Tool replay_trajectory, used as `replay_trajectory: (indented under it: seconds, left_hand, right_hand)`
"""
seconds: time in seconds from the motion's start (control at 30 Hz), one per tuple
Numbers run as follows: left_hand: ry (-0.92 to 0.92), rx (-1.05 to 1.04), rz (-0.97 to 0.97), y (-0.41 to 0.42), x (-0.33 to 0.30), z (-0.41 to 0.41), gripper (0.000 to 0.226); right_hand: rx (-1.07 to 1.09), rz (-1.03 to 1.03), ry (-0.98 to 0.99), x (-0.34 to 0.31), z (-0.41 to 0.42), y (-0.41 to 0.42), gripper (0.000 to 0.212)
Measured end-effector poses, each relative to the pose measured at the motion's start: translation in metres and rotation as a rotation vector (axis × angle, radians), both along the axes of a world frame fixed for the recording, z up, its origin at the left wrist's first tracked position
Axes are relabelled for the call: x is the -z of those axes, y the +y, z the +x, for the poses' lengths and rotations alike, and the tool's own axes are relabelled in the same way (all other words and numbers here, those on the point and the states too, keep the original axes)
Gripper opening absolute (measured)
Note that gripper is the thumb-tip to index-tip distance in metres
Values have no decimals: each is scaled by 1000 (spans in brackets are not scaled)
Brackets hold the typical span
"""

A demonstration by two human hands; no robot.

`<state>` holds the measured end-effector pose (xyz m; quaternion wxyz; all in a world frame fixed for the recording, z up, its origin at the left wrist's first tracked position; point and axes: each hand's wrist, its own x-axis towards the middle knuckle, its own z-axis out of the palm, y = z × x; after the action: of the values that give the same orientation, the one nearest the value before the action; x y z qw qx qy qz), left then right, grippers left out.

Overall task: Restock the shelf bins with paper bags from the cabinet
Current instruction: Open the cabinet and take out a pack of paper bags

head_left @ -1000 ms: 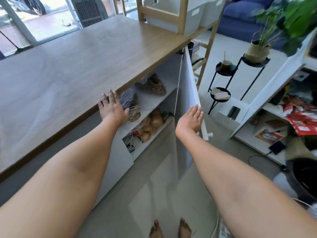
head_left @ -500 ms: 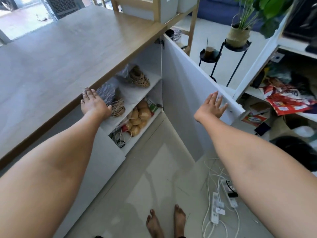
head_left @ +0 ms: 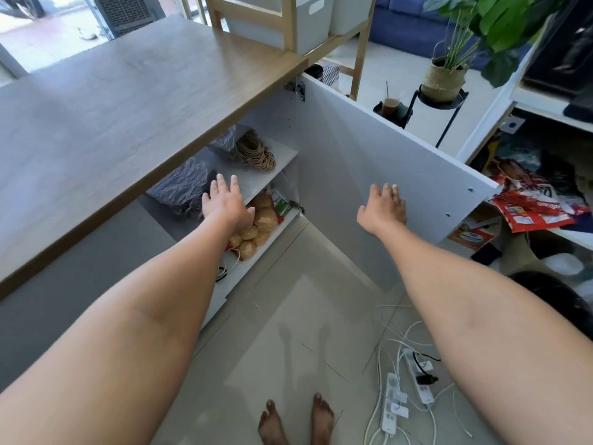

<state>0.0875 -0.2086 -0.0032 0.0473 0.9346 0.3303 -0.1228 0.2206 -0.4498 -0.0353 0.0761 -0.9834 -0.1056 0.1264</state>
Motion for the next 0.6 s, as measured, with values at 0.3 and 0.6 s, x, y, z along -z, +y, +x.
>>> replay_trajectory:
  seconds: [0.3,0.6]
  left_hand:
    - [-10,-85,-85,-9,-3,18,81]
    - [37,-151,-179,29,22,52,81]
  right_hand:
    - [-303,74,29,5,23,37,52]
    - [-388,32,103,17,70,93,53]
